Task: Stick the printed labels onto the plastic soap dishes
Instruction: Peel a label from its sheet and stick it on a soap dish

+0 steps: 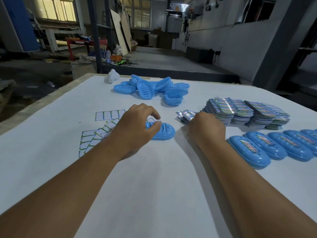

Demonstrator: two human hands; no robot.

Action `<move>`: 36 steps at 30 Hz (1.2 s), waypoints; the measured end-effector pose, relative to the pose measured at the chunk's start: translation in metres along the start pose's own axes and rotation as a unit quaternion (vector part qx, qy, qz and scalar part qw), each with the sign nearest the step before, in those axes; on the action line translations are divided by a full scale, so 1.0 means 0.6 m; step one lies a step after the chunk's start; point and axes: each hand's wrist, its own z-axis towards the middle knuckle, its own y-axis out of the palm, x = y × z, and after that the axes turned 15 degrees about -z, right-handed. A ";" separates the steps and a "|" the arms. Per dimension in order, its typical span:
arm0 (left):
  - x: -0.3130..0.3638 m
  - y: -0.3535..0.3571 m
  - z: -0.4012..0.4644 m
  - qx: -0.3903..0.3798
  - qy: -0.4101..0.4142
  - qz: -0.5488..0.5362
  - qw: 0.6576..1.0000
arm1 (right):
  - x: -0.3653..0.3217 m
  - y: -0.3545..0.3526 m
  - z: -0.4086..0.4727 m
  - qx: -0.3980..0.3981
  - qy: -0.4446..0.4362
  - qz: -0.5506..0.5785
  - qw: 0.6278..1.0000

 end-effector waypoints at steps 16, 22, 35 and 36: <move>0.024 0.012 0.025 0.155 -0.235 -0.295 0.913 | -0.058 -0.029 -0.062 0.207 -0.274 0.186 0.921; 0.018 0.005 0.021 0.130 -0.207 -0.318 0.916 | -0.055 -0.030 -0.060 0.114 -0.140 0.362 0.915; 0.027 0.006 0.014 0.052 -0.228 -0.358 0.904 | -0.048 -0.034 -0.050 -0.051 -0.011 0.643 0.764; 0.027 0.006 0.014 0.064 -0.220 -0.352 0.907 | -0.047 -0.035 -0.049 -0.070 0.002 0.664 0.744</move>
